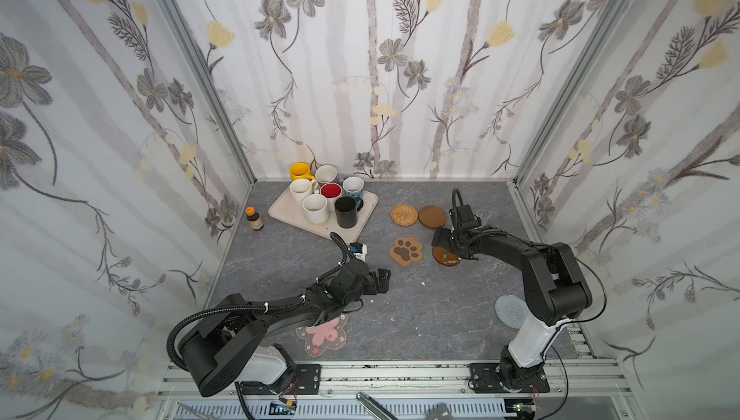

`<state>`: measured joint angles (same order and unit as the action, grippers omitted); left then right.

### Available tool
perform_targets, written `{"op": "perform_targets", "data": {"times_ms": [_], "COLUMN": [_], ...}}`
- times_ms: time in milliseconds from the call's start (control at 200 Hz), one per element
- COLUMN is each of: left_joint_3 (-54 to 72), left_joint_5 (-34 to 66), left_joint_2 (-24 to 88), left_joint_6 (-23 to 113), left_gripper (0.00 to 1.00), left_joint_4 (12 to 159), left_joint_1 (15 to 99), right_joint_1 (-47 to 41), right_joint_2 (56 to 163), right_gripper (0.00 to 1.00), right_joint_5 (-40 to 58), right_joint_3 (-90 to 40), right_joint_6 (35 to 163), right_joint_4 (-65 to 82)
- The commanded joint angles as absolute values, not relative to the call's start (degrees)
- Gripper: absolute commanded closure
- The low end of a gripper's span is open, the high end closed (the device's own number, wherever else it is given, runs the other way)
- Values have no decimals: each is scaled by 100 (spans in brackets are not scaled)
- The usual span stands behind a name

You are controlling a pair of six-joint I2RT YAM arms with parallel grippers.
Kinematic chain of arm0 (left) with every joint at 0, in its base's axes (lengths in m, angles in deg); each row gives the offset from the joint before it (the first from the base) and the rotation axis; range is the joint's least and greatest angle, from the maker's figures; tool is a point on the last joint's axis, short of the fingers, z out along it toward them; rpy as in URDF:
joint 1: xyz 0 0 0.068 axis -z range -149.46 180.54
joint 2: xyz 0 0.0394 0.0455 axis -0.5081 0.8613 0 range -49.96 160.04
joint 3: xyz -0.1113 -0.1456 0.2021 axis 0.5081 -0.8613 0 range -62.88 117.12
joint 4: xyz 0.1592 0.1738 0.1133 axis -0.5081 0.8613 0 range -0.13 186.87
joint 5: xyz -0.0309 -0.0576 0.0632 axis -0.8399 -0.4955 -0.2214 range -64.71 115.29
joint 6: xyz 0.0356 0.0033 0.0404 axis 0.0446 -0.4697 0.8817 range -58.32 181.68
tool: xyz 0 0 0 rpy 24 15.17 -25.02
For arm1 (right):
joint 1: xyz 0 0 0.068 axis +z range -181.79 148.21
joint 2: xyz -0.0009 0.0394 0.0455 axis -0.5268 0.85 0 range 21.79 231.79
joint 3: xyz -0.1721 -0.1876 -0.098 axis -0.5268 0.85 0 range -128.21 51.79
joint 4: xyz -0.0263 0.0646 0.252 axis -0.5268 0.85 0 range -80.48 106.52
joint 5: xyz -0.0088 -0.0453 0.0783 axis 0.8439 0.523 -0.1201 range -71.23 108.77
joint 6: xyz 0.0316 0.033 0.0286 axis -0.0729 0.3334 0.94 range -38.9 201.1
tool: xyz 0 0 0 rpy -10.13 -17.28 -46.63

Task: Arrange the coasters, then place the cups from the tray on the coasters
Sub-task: 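Slide the chipped wooden coaster with the right gripper next to the paw-print coaster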

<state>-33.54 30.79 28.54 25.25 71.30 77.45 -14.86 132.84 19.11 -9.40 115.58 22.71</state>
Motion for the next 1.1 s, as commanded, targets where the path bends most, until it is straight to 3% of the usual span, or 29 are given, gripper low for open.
{"op": "perform_targets", "data": {"times_ms": [0, 350, 1094], "left_joint_3": [-3341, -3281, -3248], "left_joint_5": [3054, 3020, 2995], "left_joint_2": [2884, 2977, 3078], "left_joint_6": [2533, 2538, 2540], "left_gripper": [0, 0, 0], "left_joint_4": [7057, 7054, 7056], "left_joint_1": [7728, 7707, 7708], "right_joint_1": [-1470, -1551, -1607], "right_joint_2": [13235, 12637, 12910], "right_gripper": [7, 4, 0], "right_joint_5": [1915, 2153, 1096], "right_joint_3": [-1025, -388, -234], "right_joint_6": [11609, 11472, 11852], "right_joint_4": [2245, 2360, 1621]}}
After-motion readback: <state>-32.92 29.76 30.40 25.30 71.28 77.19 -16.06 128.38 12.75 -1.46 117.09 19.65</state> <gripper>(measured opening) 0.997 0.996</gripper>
